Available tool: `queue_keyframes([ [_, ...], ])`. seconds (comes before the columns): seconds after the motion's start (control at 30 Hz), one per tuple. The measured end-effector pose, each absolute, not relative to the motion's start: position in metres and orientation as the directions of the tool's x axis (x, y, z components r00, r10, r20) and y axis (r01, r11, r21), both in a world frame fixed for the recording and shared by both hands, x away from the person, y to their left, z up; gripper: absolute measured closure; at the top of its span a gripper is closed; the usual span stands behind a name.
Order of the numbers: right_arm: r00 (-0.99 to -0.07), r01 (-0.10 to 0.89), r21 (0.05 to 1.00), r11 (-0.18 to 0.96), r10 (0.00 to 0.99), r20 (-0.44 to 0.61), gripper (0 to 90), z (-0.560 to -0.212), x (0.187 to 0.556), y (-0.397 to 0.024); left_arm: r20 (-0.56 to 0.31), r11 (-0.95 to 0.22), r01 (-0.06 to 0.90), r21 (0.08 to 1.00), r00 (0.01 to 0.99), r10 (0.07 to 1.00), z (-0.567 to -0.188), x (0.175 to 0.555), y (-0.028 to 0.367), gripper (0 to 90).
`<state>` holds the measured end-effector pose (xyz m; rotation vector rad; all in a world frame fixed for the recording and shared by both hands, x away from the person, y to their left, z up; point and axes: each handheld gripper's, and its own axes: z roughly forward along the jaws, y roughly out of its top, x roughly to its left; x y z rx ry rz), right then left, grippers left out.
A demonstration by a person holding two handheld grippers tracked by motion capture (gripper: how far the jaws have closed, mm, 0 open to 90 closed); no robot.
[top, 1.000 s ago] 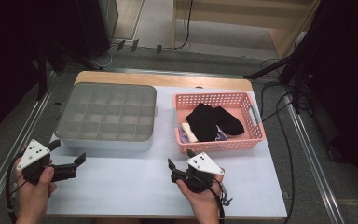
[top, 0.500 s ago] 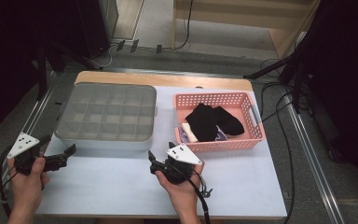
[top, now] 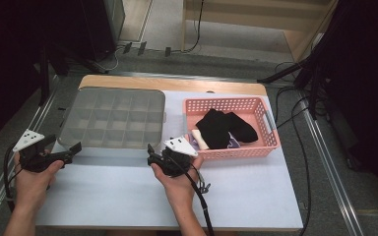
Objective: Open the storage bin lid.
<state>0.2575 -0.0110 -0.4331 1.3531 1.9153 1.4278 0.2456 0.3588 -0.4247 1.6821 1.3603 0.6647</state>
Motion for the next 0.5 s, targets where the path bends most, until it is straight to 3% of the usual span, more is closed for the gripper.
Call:
queue_keyframes([
  [0.2, -0.436, 0.487, 0.873, -0.023, 0.860, 0.266, 27.5, -0.438, 0.271, 0.002, -0.210, 0.048, 0.496, 0.867, 0.276, 0.938, -0.426, 0.251, 0.371, 0.9],
  [0.5, -0.434, 0.535, 0.842, -0.073, 0.831, 0.348, 26.6, -0.443, 0.282, 0.006, -0.224, 0.041, 0.520, 0.853, 0.293, 0.930, -0.429, 0.258, 0.371, 7.3],
])
